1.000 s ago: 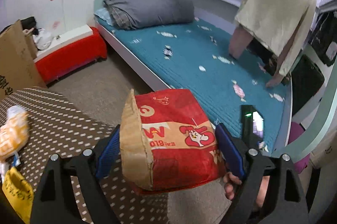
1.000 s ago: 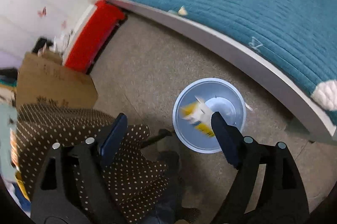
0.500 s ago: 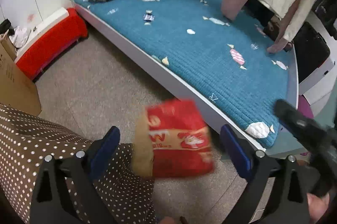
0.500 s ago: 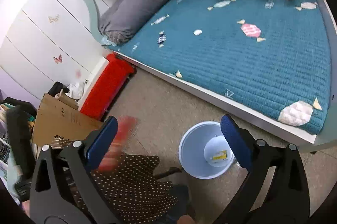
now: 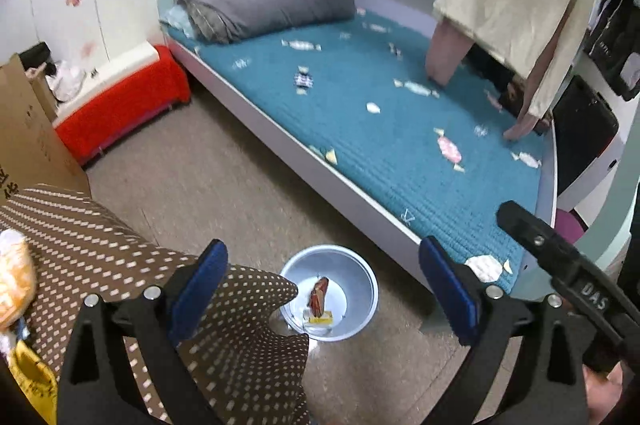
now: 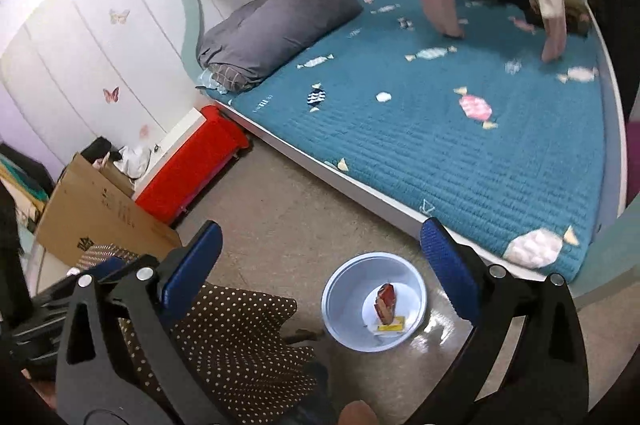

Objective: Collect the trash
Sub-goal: 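Move both tools back over the table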

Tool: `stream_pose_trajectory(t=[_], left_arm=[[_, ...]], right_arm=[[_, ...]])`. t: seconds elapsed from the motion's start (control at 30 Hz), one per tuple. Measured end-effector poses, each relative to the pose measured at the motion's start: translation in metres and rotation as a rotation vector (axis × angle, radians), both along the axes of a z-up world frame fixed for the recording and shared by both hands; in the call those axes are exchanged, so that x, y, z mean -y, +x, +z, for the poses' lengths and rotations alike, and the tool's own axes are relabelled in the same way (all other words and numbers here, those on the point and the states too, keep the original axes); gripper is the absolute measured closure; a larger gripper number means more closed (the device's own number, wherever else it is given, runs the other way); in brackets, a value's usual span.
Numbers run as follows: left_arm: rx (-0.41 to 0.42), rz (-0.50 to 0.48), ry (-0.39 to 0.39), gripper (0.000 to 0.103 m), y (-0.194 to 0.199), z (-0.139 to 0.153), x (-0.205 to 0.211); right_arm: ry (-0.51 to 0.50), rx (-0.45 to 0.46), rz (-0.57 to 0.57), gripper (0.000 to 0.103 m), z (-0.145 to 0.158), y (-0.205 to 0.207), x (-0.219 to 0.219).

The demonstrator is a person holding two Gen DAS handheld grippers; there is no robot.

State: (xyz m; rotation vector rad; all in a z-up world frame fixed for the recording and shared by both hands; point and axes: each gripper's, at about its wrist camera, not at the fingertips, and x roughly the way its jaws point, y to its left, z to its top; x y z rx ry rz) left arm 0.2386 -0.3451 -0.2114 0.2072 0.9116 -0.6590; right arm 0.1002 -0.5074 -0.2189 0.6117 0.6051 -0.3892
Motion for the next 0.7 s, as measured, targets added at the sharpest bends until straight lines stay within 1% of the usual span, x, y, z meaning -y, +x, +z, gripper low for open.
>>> stream_pose_trajectory(t=[0.1,0.3,0.47,0.57,0.7], left_arm=[[0.027,0.010,-0.043,0.009,-0.014,0.020,-0.019],[0.099,0.035,-0.088,0.009,-0.043,0.051,-0.053],[0.164,0.068,-0.112,0.009,-0.066,0.074,-0.089],[0.188,0.097,-0.121,0.009,-0.075,0.082,-0.113],[0.217,0.145,-0.111,0.009,-0.085,0.089,-0.151]], right_arm=[[-0.031,0.013,0.024,0.006,0.019,-0.004,-0.016],[-0.083,0.058,0.071,0.006,0.056,-0.012,-0.051],[-0.105,0.062,0.115,0.006,0.075,-0.013,-0.079],[-0.122,0.070,0.157,0.006,0.084,-0.012,-0.103],[-0.133,0.070,0.224,0.006,0.090,-0.008,-0.135]])
